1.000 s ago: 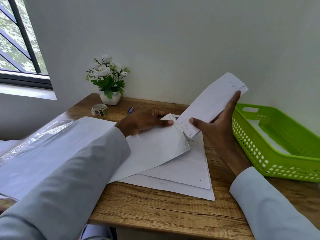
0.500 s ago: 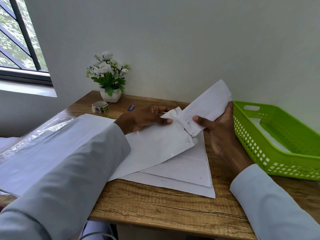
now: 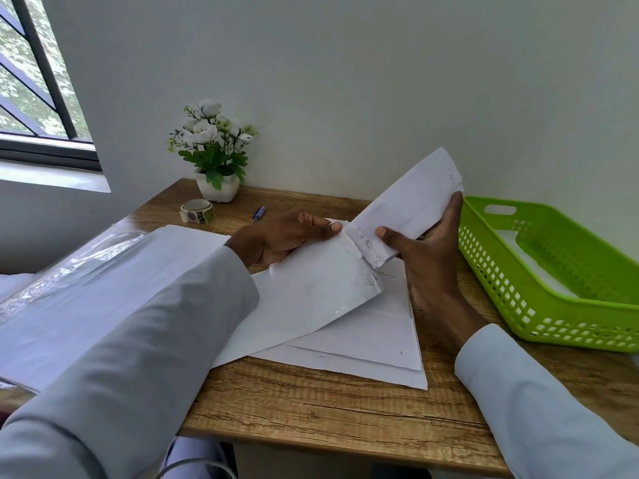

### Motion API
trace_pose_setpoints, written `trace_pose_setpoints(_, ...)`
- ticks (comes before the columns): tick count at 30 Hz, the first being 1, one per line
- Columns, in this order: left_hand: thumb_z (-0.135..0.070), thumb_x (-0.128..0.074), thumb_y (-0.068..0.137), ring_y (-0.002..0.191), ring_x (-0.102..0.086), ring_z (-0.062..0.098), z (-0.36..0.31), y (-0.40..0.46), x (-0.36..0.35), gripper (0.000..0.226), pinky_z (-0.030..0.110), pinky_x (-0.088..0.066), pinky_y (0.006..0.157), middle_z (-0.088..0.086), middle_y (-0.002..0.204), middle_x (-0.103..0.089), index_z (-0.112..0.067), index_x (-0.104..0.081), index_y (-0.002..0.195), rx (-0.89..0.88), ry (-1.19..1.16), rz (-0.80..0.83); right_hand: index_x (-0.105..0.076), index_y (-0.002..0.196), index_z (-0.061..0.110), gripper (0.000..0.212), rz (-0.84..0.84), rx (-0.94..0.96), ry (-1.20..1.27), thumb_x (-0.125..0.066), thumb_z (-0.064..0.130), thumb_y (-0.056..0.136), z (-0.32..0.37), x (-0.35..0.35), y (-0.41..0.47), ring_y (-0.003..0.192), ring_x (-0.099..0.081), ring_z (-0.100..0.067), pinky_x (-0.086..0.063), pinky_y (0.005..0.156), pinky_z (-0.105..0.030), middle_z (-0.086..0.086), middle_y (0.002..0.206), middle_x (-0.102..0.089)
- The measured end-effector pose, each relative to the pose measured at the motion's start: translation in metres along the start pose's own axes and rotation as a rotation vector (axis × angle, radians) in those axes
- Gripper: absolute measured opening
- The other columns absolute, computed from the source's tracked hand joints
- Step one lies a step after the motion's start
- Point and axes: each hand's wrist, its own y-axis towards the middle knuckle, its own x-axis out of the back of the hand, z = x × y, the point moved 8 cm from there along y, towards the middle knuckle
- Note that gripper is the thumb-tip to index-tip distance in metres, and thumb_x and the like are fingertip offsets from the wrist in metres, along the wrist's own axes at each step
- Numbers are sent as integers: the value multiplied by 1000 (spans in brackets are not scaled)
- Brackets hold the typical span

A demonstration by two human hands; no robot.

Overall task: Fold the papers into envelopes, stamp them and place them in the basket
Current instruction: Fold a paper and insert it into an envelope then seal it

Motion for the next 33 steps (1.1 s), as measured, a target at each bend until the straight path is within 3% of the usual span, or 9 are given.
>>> trace_pose_setpoints(2, -27, -62, 89, 83, -72, 23, 1, -1, 1, 30, 34, -60, 74, 15, 98, -74, -1, -72, 98, 0, -23, -2, -9, 157, 32, 127, 19, -78, 62, -89, 3, 61, -7, -1, 0, 129, -52, -18, -56, 91, -53, 3, 150, -41)
trace_pose_setpoints(5, -26, -62, 87, 83, -72, 23, 1, -1, 4, 28, 36, -60, 80, 15, 98, -74, -2, -73, 96, -6, -25, -25, -13, 156, 29, 121, 41, -130, 116, -85, -5, 64, -9, -2, 0, 122, -58, -22, -61, 78, -47, 0, 142, -49)
trace_pose_setpoints(9, -19, -59, 93, 80, -73, 21, -1, -3, 7, 23, 33, -61, 75, 13, 95, -75, -1, -73, 96, -6, -45, -63, -15, 155, 28, 118, 82, -159, 104, -83, -8, 66, -8, -7, -2, 113, -60, -13, -61, 69, -37, 10, 128, -52)
trace_pose_setpoints(16, -17, -48, 100, 80, -73, 15, -5, -6, -3, 37, 27, -59, 69, 3, 89, -76, -16, -80, 80, 31, -48, 13, -37, 138, 20, 96, 221, -229, 90, -87, -5, 60, -14, -10, 5, 115, -63, -29, -58, 78, -59, -7, 127, -60)
trace_pose_setpoints(21, -26, -46, 100, 87, -73, 18, -6, -5, -7, 28, 32, -60, 77, 6, 97, -75, -10, -70, 101, 89, -35, 32, -6, 157, 31, 130, 68, -88, -42, -90, 2, 62, -3, -9, 2, 119, -59, -18, -57, 88, -53, 4, 139, -50)
trace_pose_setpoints(23, -27, -46, 100, 91, -72, 18, -4, -4, -6, 28, 32, -59, 80, 6, 100, -75, -11, -69, 106, 104, -50, 29, -2, 157, 30, 130, 17, -36, -65, -89, 2, 65, 2, -8, 2, 107, -66, -14, -58, 87, -50, 0, 125, -62)
trace_pose_setpoints(25, -26, -43, 102, 91, -72, 17, -2, -5, -8, 29, 30, -59, 78, 4, 99, -75, -11, -67, 107, 107, -67, 35, -8, 158, 29, 125, 4, -6, -77, -88, 1, 65, 6, -9, 0, 98, -69, -12, -60, 81, -46, 4, 112, -66)
trace_pose_setpoints(30, -24, -41, 103, 86, -73, 16, -1, -8, -7, 30, 28, -59, 72, 5, 95, -76, -10, -68, 104, 84, -101, 17, -48, 132, 22, 82, 252, -49, -106, -88, 1, 64, 4, -12, 5, 110, -67, -23, -61, 77, -45, 1, 121, -67)
trace_pose_setpoints(33, -25, -45, 101, 87, -72, 18, 1, -8, -8, 27, 29, -59, 75, 5, 95, -75, -12, -68, 103, 109, -93, 15, -48, 119, 33, 77, 289, 21, -209, -90, 2, 62, 13, -13, 7, 111, -63, -15, -60, 82, -39, 7, 120, -64)
